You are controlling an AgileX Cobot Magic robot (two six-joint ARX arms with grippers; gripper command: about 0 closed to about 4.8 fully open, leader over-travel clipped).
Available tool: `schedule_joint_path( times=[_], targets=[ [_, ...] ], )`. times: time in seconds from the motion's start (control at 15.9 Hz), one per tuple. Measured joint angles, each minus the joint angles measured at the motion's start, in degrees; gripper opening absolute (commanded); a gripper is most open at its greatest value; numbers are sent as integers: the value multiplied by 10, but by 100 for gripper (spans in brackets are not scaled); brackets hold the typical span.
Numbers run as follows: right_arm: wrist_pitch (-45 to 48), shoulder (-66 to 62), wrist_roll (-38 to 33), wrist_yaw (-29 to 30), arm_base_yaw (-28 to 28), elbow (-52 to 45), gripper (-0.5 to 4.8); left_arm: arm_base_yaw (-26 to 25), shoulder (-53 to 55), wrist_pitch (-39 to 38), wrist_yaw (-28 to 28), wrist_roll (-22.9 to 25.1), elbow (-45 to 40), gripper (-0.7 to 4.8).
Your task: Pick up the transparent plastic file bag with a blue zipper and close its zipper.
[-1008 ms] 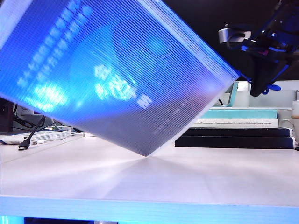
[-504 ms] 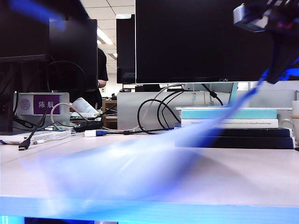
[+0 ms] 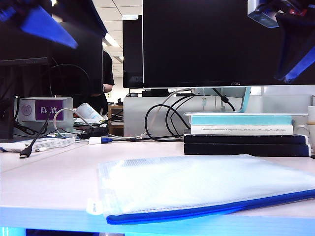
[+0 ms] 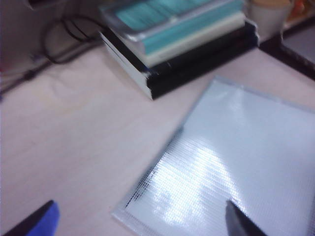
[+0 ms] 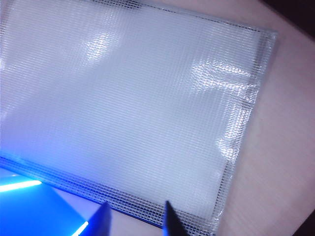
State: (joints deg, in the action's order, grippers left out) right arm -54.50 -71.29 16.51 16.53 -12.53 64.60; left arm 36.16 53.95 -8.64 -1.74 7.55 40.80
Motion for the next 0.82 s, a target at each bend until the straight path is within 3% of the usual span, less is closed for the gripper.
schedule_joint_path(
  times=[0.06,0.13,0.19,0.25,0.32,0.5,0.63,0.82],
  targets=[
    [1,3,-7,1,0,0,146,-4,-31,-22,15,-1,0,479],
    [14,23,-25,6,1,0,144,-23,-94,-43,71,2,0,479],
    [28,39,-37,10,1,0,123,-37,-119,-49,89,4,0,425],
    [52,63,-51,11,1,0,47,-62,-156,-64,93,6,0,334],
    [98,117,-80,10,1,0,19,-123,-224,-84,94,8,0,312],
    [157,203,-104,-26,0,-2,-5,-207,-301,-97,90,8,-18,225],
    [270,358,-122,-99,1,-73,-5,-282,-381,-102,43,-31,-94,140],
    [404,500,-140,-150,1,-235,-5,-301,-457,-37,48,-73,-175,111]
  ],
)
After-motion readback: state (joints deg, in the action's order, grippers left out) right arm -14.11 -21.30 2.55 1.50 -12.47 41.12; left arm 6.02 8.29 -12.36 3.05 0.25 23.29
